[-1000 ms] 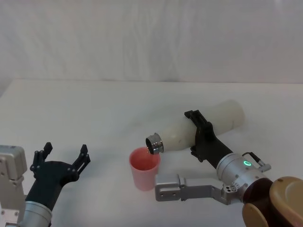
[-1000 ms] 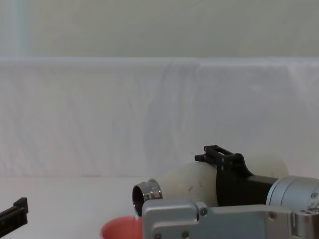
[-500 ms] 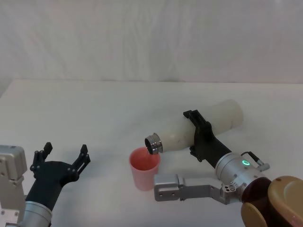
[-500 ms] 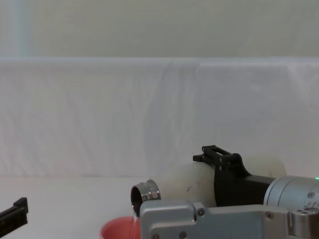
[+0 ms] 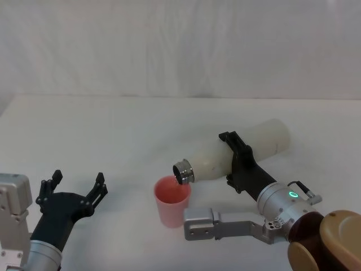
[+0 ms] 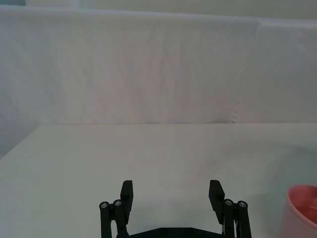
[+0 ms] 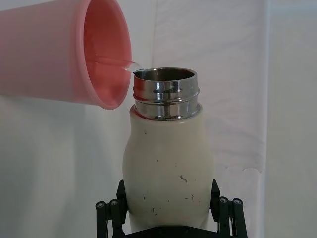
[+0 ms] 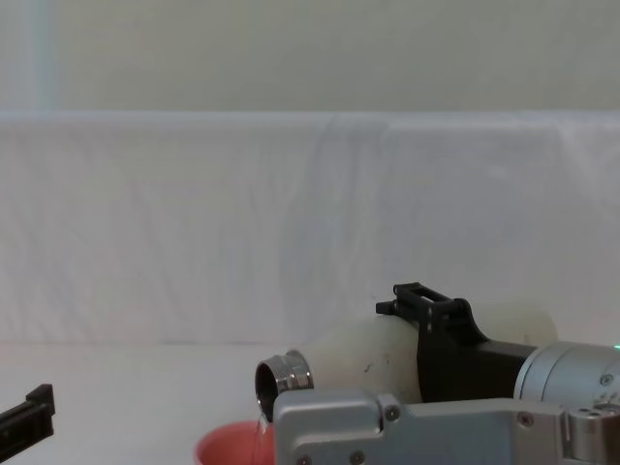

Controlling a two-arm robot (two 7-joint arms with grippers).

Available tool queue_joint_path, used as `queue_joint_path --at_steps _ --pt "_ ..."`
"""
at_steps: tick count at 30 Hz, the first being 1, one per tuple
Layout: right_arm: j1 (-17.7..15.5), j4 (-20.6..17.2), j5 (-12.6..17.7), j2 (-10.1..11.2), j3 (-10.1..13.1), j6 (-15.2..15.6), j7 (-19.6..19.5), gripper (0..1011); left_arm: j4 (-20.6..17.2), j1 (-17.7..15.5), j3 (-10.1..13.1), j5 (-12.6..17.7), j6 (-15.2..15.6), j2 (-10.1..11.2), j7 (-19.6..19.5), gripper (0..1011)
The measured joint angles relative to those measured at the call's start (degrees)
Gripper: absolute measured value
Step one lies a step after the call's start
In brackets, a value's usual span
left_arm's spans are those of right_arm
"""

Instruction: Grasp the thermos with one hand and pour water into the cup lid.

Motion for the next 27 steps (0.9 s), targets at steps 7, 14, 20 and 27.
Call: queue_joint_path --at_steps 7,14,20,27 --pt "-0.03 0.00 0.02 0.02 0.00 0.00 0.05 958 0.00 0.00 0.00 0.00 0.00 0.00 0.00 1001" --pt "-0.09 -0.03 0.03 0.04 0.00 0.05 0.06 958 0.00 0.00 0.00 0.00 0.00 0.00 0.00 1001" --pt "-0.10 -0.05 0.01 0.05 -0.02 0.07 0.05 958 0.00 0.00 0.00 0.00 0.00 0.00 0.00 1001" --pt "-0.10 -0.09 0.00 0.07 -0.02 0.06 0.05 958 0.00 0.00 0.00 0.00 0.00 0.00 0.00 1001"
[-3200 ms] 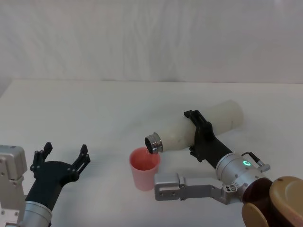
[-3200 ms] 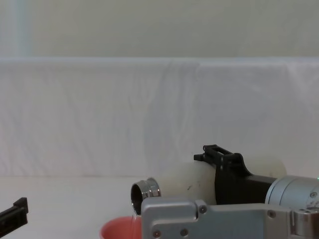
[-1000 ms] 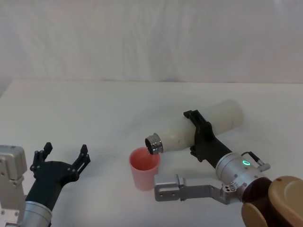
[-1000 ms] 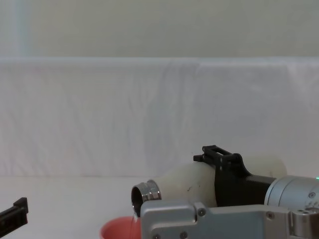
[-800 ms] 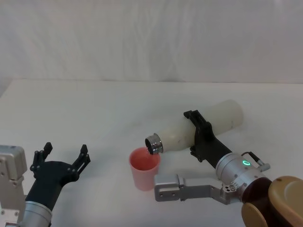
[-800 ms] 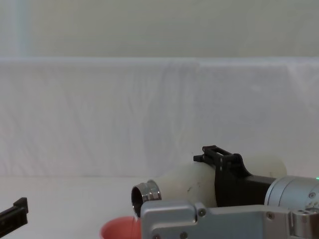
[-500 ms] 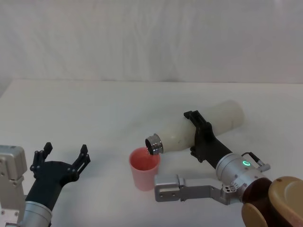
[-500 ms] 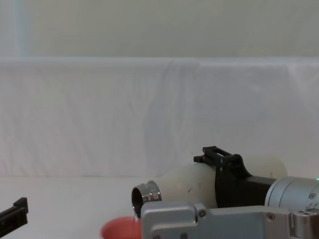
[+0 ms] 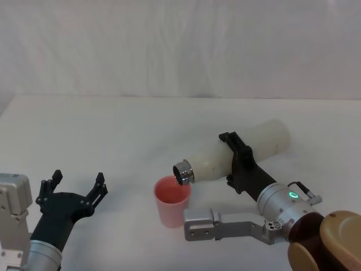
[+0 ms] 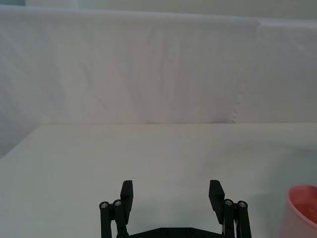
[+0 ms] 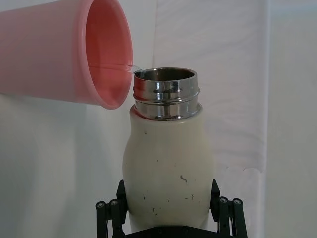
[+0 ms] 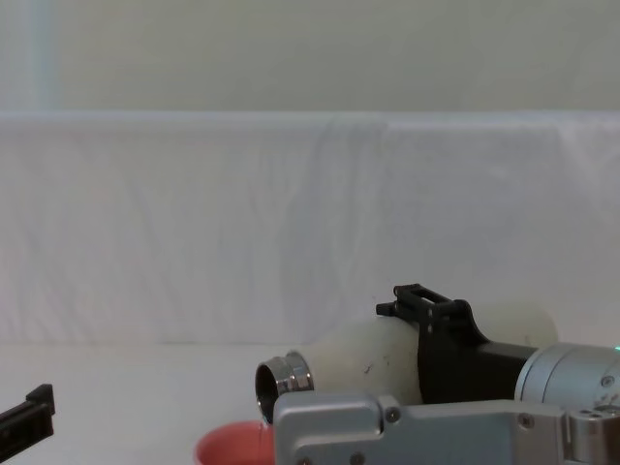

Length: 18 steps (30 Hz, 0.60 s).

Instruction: Grasp the thermos with one hand and pour water into the cup lid.

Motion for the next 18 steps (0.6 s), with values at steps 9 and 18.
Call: queue_joint_path --at_steps 9,18 --pt "0.01 -0.02 -0.03 -0.01 0.00 0.00 -0.03 958 0.00 0.00 0.00 0.00 0.00 0.00 0.00 1001" --pt "-0.87 -0.59 2.34 -0.36 1.42 -0.30 -0.60 958 0.00 0.00 0.00 0.00 0.00 0.00 0.00 1001"
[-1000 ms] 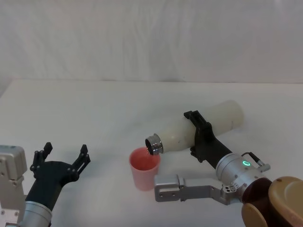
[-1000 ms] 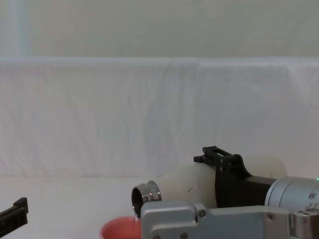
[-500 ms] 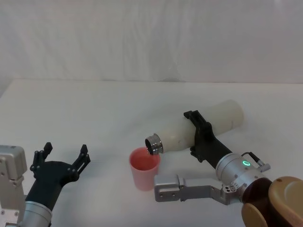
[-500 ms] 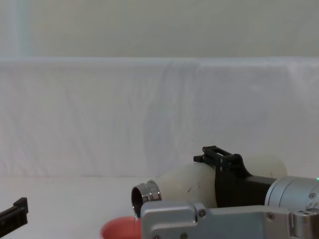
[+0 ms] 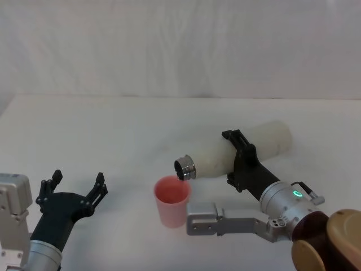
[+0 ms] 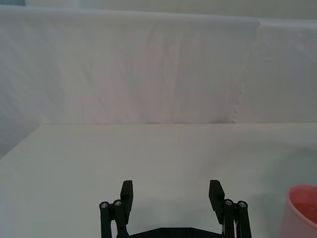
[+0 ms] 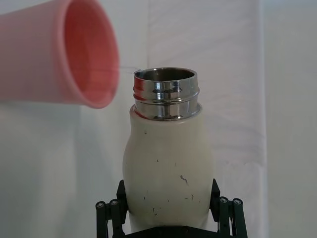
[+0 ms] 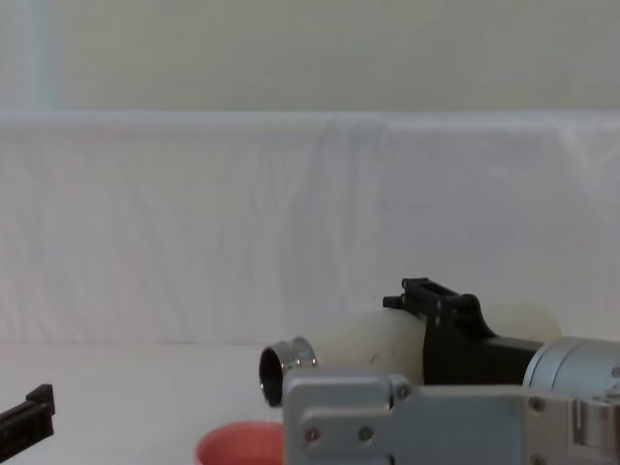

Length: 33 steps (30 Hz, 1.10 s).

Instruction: Grasp the thermos with one hand and pour water into the cup lid.

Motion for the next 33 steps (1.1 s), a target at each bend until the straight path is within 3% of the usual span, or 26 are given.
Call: queue_joint_path --at_steps 12,17,21,26,32,33 --pt "-3.24 -2.89 10.62 -0.47 5.53 -3.27 -1.21 958 0.00 0.00 0.00 0.00 0.00 0.00 0.00 1001" --pt "-5.57 -5.09 18.23 -0.97 9.83 -4.37 -1.04 958 0.00 0.00 0.00 0.00 0.00 0.00 0.00 1001" --pt "-6.57 -5.87 21.88 -1.42 11.76 -4.71 -0.90 958 0.00 0.00 0.00 0.00 0.00 0.00 0.00 1001" --pt "-8.38 -6.71 29.78 -3.25 15.63 -5.24 -0.24 958 0.00 0.00 0.00 0.00 0.00 0.00 0.00 1001" --pt "-9.85 -6.78 41.19 -6.89 20.26 -5.08 0.99 958 0.00 0.00 0.00 0.00 0.00 0.00 0.00 1001" --pt "-9.85 -6.78 41.19 -6.89 20.26 -5.08 0.99 958 0.00 0.00 0.00 0.00 0.00 0.00 0.00 1001"
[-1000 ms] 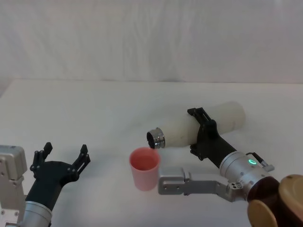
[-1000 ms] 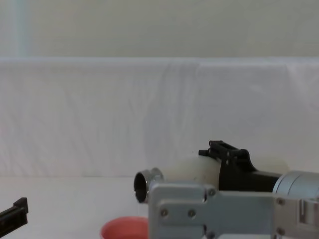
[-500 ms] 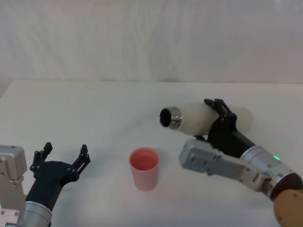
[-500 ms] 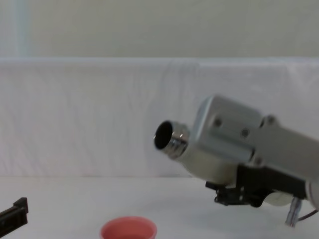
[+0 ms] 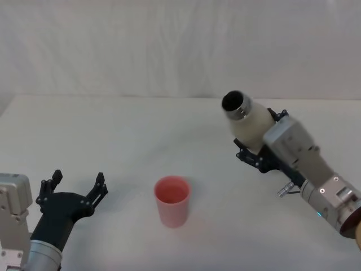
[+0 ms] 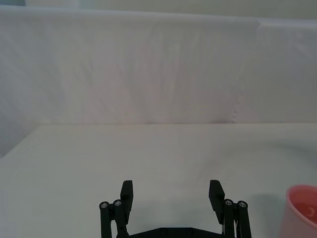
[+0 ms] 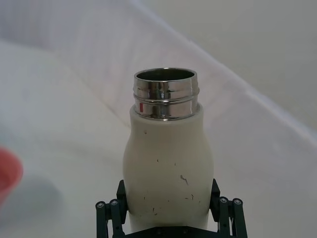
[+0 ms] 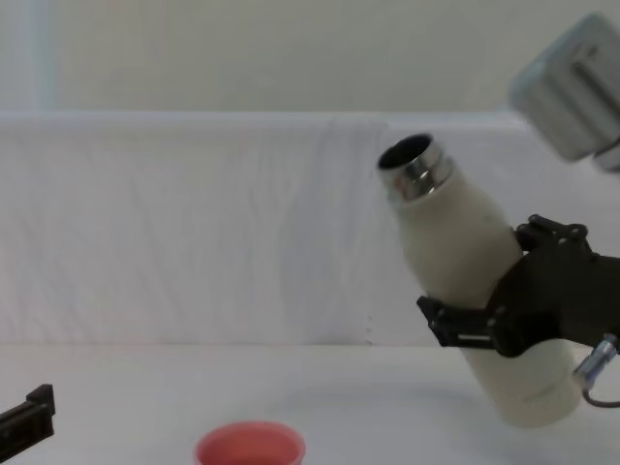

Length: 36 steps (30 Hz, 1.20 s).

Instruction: Grasp the thermos with one hand and pour water into the cup lid.

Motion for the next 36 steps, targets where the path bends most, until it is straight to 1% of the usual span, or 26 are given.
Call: queue_joint_path --at_steps 1,2,4,6,7,8,9,10,15,16,17,18,20,23,31,36 --pt "-0.29 0.19 2.60 -0.89 0.82 0.20 0.27 958 0.00 0.00 0.00 0.00 0.00 0.00 0.00 1001" --pt "-0.37 0.28 3.57 -1.15 1.04 0.26 0.33 958 0.00 0.00 0.00 0.00 0.00 0.00 0.00 1001" --pt "-0.64 0.78 6.79 -2.26 1.90 0.37 0.59 958 0.00 0.00 0.00 0.00 0.00 0.00 0.00 1001" --pt "-0.75 1.14 8.60 -2.89 2.22 0.38 0.80 958 0.00 0.00 0.00 0.00 0.00 0.00 0.00 1001" --pt "-0.79 1.54 10.34 -3.51 2.52 0.40 0.99 958 0.00 0.00 0.00 0.00 0.00 0.00 0.00 1001" --pt "-0.79 1.74 11.25 -3.79 2.62 0.42 1.13 958 0.00 0.00 0.00 0.00 0.00 0.00 0.00 1001" --pt "-0.78 2.13 12.77 -4.30 2.80 0.48 1.31 958 0.00 0.00 0.00 0.00 0.00 0.00 0.00 1001" --pt "-0.78 2.13 12.77 -4.30 2.80 0.48 1.31 958 0.00 0.00 -0.01 0.00 0.00 0.00 0.00 1001" --pt "-0.16 3.98 17.73 -5.88 3.14 0.66 2.00 958 0.00 0.00 0.00 0.00 0.00 0.00 0.00 1001" --pt "-0.16 3.98 17.73 -5.88 3.14 0.66 2.00 958 0.00 0.00 0.00 0.00 0.00 0.00 0.00 1001" --pt "0.06 4.49 18.80 -6.18 3.13 0.69 2.13 958 0.00 0.00 0.00 0.00 0.00 0.00 0.00 1001" --pt "0.06 4.49 18.80 -6.18 3.13 0.69 2.13 958 0.00 0.00 0.00 0.00 0.00 0.00 0.00 1001" --pt "0.51 5.65 20.84 -6.81 3.12 0.87 2.41 958 0.00 0.00 0.00 0.00 0.00 0.00 0.00 1001" --pt "0.94 6.63 22.71 -7.37 3.12 0.99 2.55 958 0.00 0.00 0.00 0.00 0.00 0.00 0.00 1001" --pt "2.29 9.23 26.16 -8.27 2.71 1.13 2.46 958 0.00 0.00 0.00 0.00 0.00 0.00 0.00 1001" --pt "3.03 10.46 27.38 -8.45 2.52 1.16 1.95 958 0.00 0.00 0.00 0.00 0.00 0.00 0.00 1001"
